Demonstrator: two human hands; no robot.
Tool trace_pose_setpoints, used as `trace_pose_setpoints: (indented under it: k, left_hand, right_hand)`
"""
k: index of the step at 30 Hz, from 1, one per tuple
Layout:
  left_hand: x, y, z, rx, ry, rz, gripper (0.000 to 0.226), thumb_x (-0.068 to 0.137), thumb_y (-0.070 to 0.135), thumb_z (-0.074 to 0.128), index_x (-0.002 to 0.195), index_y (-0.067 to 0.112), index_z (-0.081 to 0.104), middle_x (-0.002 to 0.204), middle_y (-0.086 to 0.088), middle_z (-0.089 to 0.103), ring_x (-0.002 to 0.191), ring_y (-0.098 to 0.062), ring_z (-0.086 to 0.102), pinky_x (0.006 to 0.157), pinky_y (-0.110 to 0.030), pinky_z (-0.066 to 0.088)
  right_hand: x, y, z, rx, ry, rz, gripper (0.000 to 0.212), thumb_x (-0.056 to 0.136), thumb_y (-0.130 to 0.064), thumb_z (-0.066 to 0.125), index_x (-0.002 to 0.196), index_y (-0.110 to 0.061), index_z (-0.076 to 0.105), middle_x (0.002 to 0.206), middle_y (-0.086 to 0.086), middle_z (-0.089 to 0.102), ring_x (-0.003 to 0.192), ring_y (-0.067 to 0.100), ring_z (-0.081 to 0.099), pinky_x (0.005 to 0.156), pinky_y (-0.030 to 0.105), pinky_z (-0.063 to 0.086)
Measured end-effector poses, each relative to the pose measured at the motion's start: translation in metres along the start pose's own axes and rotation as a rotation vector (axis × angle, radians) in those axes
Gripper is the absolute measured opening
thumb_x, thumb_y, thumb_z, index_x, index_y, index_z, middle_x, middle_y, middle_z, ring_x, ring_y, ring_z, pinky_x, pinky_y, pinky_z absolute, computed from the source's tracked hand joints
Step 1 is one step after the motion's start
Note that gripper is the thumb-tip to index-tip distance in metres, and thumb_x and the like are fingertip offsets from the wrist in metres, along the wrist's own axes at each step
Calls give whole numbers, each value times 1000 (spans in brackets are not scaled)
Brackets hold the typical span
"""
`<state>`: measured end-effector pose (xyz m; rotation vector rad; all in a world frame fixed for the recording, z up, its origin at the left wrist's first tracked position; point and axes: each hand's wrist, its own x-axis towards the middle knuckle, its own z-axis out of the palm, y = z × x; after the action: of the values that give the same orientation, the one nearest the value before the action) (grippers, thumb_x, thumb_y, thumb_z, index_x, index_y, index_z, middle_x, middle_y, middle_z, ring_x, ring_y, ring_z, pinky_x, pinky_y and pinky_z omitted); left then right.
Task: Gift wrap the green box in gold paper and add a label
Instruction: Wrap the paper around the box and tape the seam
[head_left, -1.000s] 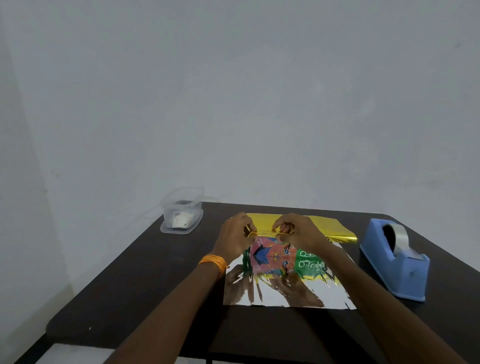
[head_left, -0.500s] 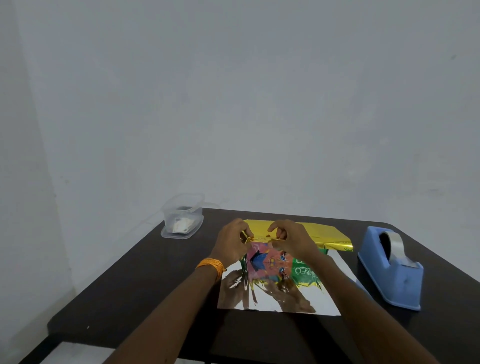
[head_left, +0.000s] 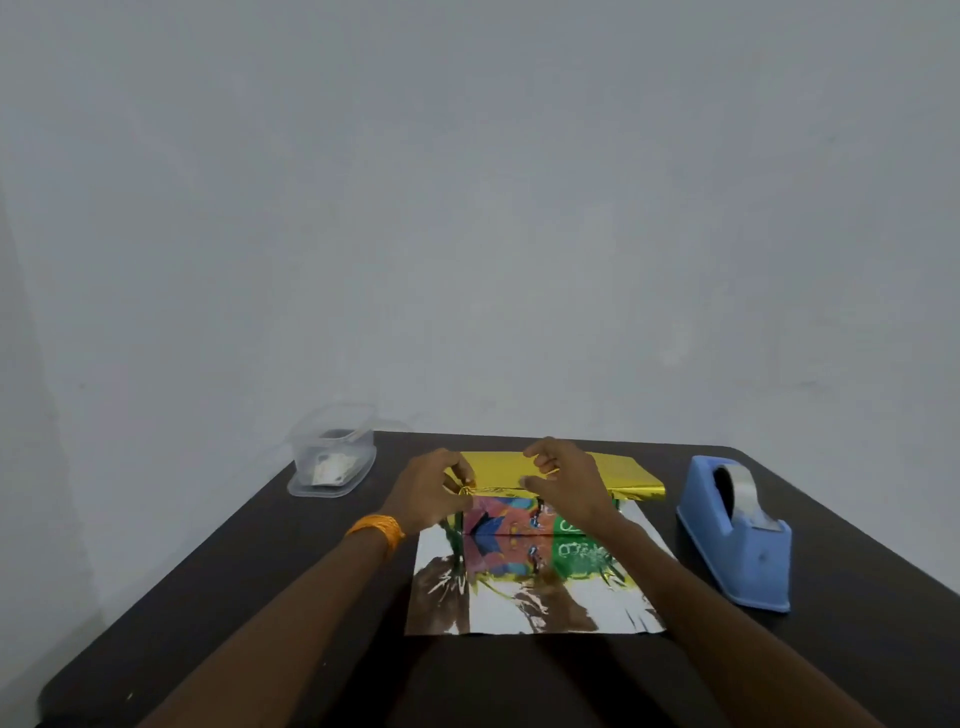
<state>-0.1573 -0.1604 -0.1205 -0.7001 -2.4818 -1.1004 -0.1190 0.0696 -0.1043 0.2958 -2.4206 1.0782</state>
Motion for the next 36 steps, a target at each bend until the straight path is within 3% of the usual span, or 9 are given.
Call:
trace_pose_setpoints:
  k: [3, 8, 12, 19, 21, 24, 27, 31, 36]
  left_hand:
    - [4, 7, -16, 56, 11, -9, 35, 76, 43, 79, 103, 25, 66, 94, 8, 64, 79, -15, 63, 69, -32, 55]
    - [22, 25, -14, 81, 114, 32, 29, 90, 48, 63, 97, 20, 65, 90, 3, 63, 83, -14, 60, 75, -36, 52]
    - [46, 32, 15, 71, -8, 61, 33, 92, 48, 58, 107, 19, 64, 106, -1, 67, 99, -16, 64, 86, -39, 53]
    - [85, 20, 45, 256, -262, -107, 66, 93, 56, 52, 144, 14, 43, 145, -8, 49, 131, -28, 48, 107, -42, 40]
    - [90, 13, 45, 300, -343, -165, 74, 83, 70, 49, 130, 14, 56, 129, -8, 60, 120, -28, 55, 98, -41, 45]
    - [93, 7, 43, 375, -321, -155, 83, 66, 83, 36, 89, 10, 67, 85, -6, 67, 83, -24, 62, 76, -37, 45]
    - [94, 6, 39, 488, -300, -132, 73, 79, 79, 40, 93, 13, 68, 86, -1, 68, 84, -20, 61, 86, -42, 46]
    - [90, 0, 23, 472, -319, -170, 69, 81, 80, 42, 74, 15, 63, 76, -2, 66, 75, -20, 62, 78, -39, 51]
    - [71, 9, -5, 381, -347, -243, 75, 84, 81, 33, 54, 14, 44, 57, -4, 51, 57, -22, 49, 66, -35, 41]
  right_hand:
    - [-8, -2, -8, -93, 163, 37, 15, 82, -18, 74, 96, -21, 68, 82, -3, 64, 76, 8, 60, 67, 27, 46]
    - [-21, 6, -12, -45, 69, 250, 22, 84, -34, 73, 102, -24, 66, 90, 3, 73, 65, 13, 70, 71, 32, 57]
    - [-24, 12, -12, 46, 58, 306, 19, 84, -38, 72, 96, -23, 69, 90, 5, 74, 64, 15, 72, 71, 43, 62]
    - [-23, 16, -8, 48, 76, 318, 17, 85, -38, 72, 82, -22, 69, 92, -4, 73, 75, 11, 71, 77, 41, 60]
    - [-21, 16, -7, 45, 68, 315, 19, 84, -39, 72, 80, -21, 68, 90, -5, 72, 75, 12, 71, 77, 42, 60]
    - [-18, 14, -6, 51, 55, 334, 22, 85, -38, 73, 78, -18, 65, 85, -2, 73, 72, 15, 72, 76, 43, 60]
    - [-11, 8, -7, 35, 58, 339, 30, 86, -40, 71, 76, -12, 63, 86, 0, 70, 82, 17, 68, 80, 41, 57]
    - [-1, -4, -10, 30, -2, 362, 36, 89, -39, 67, 69, -12, 53, 85, 6, 67, 90, 24, 64, 81, 37, 50]
    - [11, -18, -7, -49, -142, 382, 44, 93, -44, 60, 95, 0, 60, 103, 17, 68, 98, 31, 64, 92, 44, 51]
